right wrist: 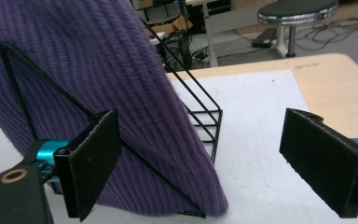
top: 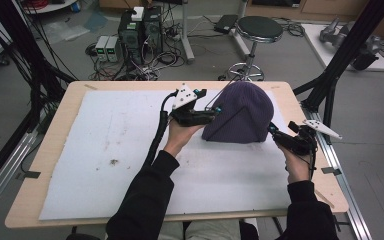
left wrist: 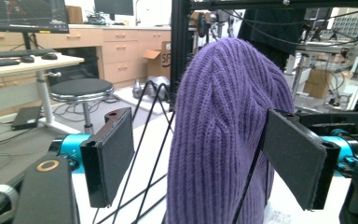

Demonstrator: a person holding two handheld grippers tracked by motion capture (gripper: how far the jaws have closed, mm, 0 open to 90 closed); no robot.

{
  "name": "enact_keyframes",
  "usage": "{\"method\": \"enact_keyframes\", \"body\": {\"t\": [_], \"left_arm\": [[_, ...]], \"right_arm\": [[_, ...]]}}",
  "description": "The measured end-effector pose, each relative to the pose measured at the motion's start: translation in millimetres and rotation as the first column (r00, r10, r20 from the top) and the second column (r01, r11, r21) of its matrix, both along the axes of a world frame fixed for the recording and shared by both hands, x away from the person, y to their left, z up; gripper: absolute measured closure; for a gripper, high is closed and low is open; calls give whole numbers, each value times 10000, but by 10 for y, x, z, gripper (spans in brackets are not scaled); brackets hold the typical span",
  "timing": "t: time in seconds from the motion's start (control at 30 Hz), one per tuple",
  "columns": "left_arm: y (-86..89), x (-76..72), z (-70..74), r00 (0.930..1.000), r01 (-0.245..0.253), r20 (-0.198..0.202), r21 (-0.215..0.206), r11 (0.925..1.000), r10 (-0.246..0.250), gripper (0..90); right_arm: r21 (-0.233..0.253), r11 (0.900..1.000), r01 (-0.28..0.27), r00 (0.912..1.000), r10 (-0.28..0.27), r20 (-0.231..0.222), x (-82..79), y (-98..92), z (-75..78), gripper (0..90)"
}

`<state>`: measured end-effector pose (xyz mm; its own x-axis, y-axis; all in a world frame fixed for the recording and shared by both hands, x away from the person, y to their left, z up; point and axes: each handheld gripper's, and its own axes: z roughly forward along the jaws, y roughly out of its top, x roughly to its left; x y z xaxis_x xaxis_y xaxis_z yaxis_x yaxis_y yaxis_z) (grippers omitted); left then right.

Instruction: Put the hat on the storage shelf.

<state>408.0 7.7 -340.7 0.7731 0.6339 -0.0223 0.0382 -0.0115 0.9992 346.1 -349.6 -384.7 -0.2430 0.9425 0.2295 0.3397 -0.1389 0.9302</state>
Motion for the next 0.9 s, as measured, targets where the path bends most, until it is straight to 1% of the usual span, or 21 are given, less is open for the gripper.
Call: {"method": "enact_keyframes", "body": {"t": [0.07, 0.17, 0.2, 0.27, 0.37, 0.43, 0.47, 0.57, 0.63, 0.77, 0.87, 0.9], "left_arm": [[73, -37, 32, 9999, -137, 89, 50, 9999, 136, 255], [195, -94, 69, 9991, -382, 192, 145, 9992, 379, 255], [234, -110, 74, 9987, -470, 205, 103, 9988, 467, 255], [314, -139, 74, 9977, -649, 210, 69, 9979, 648, 255], [412, -180, 70, 9963, -832, 208, 118, 9965, 829, 253], [477, -210, 71, 9965, -811, 207, 131, 9966, 808, 251], [511, -225, 70, 9975, -691, 177, 120, 9975, 689, 246], [613, -287, 75, 9961, -835, 326, 428, 9956, 821, 236], [697, -326, 78, 9949, -970, 336, 525, 9939, 953, 235], [879, -385, 76, 9898, -1391, 383, 483, 9891, 1373, 231], [1008, -425, 59, 9848, -1721, 333, 559, 9835, 1704, 229], [1053, -437, 54, 9835, -1805, 265, 581, 9819, 1792, 229]], "right_arm": [[-215, 9997, 86, 9998, -82, 157, -21, 23, 14, 117], [-559, 9977, 389, 9986, -367, 390, -59, 52, 22, 117], [-666, 9966, 491, 9979, -460, 465, -71, 58, 21, 117], [-669, 9958, 620, 9965, -580, 605, -97, 71, 17, 117], [-682, 9961, 566, 9958, -514, 751, -123, 91, 18, 117], [-675, 9969, 401, 9966, -351, 747, -133, 106, 18, 117], [-636, 9976, 288, 9971, -241, 728, -137, 115, 15, 117], [-554, 9983, 169, 9973, -129, 717, -150, 133, -1, 117], [-535, 9983, 221, 9969, -179, 767, -164, 139, -13, 117], [-465, 9988, 178, 9965, -139, 828, -181, 142, -51, 117], [-547, 9982, 258, 9938, -197, 1094, -210, 156, -82, 120], [-552, 9981, 258, 9936, -195, 1112, -218, 162, -91, 122]]}}
